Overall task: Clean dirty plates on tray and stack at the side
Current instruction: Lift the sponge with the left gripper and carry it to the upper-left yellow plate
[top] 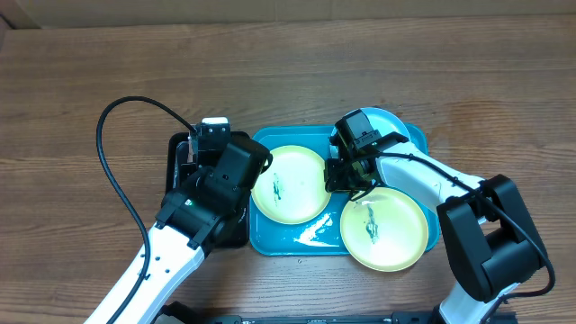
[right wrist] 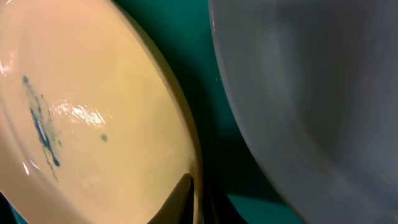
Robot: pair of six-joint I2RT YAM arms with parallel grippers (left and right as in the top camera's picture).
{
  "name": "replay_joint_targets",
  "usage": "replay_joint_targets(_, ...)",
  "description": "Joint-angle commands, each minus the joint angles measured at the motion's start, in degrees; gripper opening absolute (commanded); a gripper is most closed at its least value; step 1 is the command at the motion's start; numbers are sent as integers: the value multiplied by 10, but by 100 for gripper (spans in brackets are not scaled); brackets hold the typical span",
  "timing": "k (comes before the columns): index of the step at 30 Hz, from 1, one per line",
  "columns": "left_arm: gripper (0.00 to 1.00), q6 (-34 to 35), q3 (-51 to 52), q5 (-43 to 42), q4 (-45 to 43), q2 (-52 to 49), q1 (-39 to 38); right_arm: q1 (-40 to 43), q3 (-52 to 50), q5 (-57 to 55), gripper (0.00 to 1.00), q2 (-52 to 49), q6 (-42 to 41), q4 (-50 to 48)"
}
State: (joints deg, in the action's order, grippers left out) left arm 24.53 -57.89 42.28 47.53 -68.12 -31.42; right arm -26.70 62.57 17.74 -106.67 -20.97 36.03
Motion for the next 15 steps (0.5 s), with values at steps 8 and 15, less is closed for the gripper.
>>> replay_joint_targets(8,4,43,-14,-89,33,-36,45,-3,-4,7,8,1,1,-6)
replay_joint_targets(15,4,53,-14,-309,54,-148,135,-3,-4,7,8,1,1,-7)
